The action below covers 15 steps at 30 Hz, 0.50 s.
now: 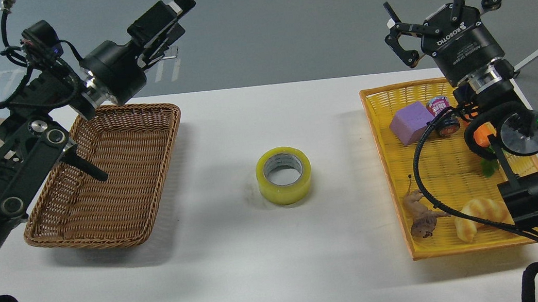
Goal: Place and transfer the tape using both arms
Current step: 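Reach the left gripper over the wicker basket toward the tape roll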
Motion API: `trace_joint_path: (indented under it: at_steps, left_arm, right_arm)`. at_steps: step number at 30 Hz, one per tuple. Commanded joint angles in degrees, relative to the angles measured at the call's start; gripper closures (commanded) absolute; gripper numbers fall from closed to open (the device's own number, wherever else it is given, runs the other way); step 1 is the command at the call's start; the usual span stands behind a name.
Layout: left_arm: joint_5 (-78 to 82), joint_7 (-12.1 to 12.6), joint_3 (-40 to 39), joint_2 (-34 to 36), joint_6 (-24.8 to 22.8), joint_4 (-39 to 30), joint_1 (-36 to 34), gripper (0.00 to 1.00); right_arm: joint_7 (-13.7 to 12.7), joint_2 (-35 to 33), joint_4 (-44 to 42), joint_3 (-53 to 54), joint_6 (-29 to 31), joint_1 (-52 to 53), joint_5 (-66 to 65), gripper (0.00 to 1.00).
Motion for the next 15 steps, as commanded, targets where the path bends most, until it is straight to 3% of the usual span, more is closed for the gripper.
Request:
trace_joint_path:
  at_steps: [1,5,11,15]
  left_arm:
    - [7.3,-0.5,1.6,0.2,0.5,-2.0,0.1,0.02]
    - [16.6,-0.6,9.2,0.7,4.8,-2.5,-1.9,0.02]
    - [28.6,0.3,16.6,0.4,5.4,-1.6,-4.1,0.02]
    - [32.8,3.5,20.2,0.2,5.3,-0.8,-4.8,0.02]
  right_arm:
    - [0.0,-0.1,-0.2,-0.1,0.0,-1.5,0.0,0.00]
    - [0.0,-0.6,-0.1,0.0,0.0,-3.3,0.0,0.00]
    - [0.1,-0.6,0.2,0.5,0.0,-4.9,0.0,0.00]
    - [0.2,-0.7,-0.1,0.6,0.0,-5.5,0.0,0.00]
